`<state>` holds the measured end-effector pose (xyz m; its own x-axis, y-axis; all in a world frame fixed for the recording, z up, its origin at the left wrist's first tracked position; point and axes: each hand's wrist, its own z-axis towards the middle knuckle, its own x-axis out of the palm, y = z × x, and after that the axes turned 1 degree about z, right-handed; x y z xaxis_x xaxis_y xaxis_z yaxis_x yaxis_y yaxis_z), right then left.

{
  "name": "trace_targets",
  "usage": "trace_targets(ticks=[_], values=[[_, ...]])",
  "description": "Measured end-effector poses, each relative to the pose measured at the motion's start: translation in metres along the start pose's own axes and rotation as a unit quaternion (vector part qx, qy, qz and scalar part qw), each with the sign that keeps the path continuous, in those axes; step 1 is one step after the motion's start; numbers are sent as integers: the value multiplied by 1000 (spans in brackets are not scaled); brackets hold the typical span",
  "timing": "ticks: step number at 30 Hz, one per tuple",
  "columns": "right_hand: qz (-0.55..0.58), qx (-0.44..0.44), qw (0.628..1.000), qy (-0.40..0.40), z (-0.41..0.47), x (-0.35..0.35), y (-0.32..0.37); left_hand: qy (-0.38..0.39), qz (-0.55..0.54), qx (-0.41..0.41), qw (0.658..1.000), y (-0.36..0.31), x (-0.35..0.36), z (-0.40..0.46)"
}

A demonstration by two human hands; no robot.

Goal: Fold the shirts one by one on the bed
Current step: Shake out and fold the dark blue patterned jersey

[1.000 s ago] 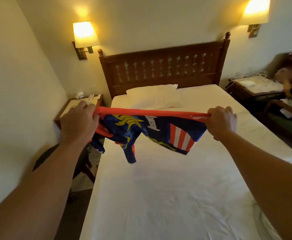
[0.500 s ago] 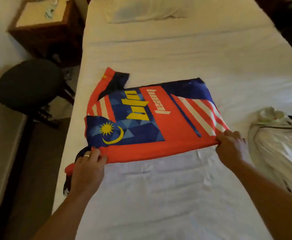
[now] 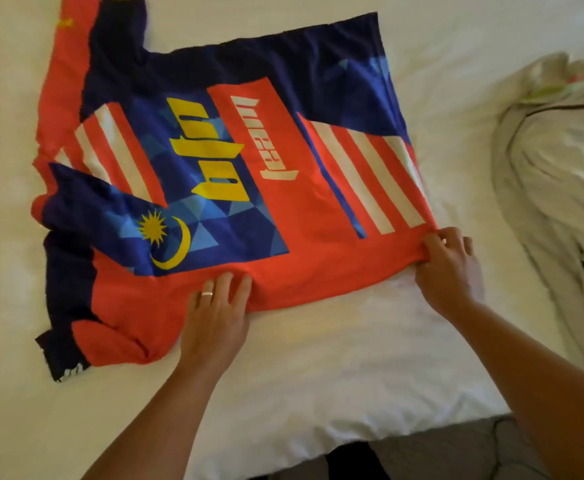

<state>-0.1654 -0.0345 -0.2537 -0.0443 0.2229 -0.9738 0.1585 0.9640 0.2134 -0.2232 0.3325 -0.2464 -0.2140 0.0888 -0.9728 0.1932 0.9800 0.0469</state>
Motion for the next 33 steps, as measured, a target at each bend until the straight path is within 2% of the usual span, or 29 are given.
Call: trace_targets(ticks=[4,6,12,15,17,21,24,26,28,30,32,33], values=[[46,-55,987,-145,2,-11,-13,21,-51,19,998,-36,-1,23],[45,-52,982,-174,-3,-13,-24,19,-63,10,998,-45,3,25],[-18,-44,993,-105,-24,-1,-61,-18,-55,24,998,-48,18,16],[-86,-32,995,46,-30,-5,-66,-47,-33,48,997,-50,21,11],[-84,28,990,109,-34,-8,-62,-53,-37,43,997,-52,22,7],[-23,122,989,75,-46,-21,-28,-45,-100,25,994,-55,4,-3],[24,128,991,40,-63,-21,13,-80,-165,-73,980,-45,-9,-9],[65,102,991,52,-73,-12,47,-121,-221,-167,953,-27,-15,-14],[142,78,982,101,-84,1,97,-169,-251,-251,919,8,-17,-23],[209,68,963,154,-96,10,149,-202,-280,-353,869,49,-17,-33],[243,84,940,224,-110,22,214,-190,-284,-466,816,100,-14,-50],[253,121,922,266,-111,22,226,-175,-285,-500,798,105,-14,-48]])
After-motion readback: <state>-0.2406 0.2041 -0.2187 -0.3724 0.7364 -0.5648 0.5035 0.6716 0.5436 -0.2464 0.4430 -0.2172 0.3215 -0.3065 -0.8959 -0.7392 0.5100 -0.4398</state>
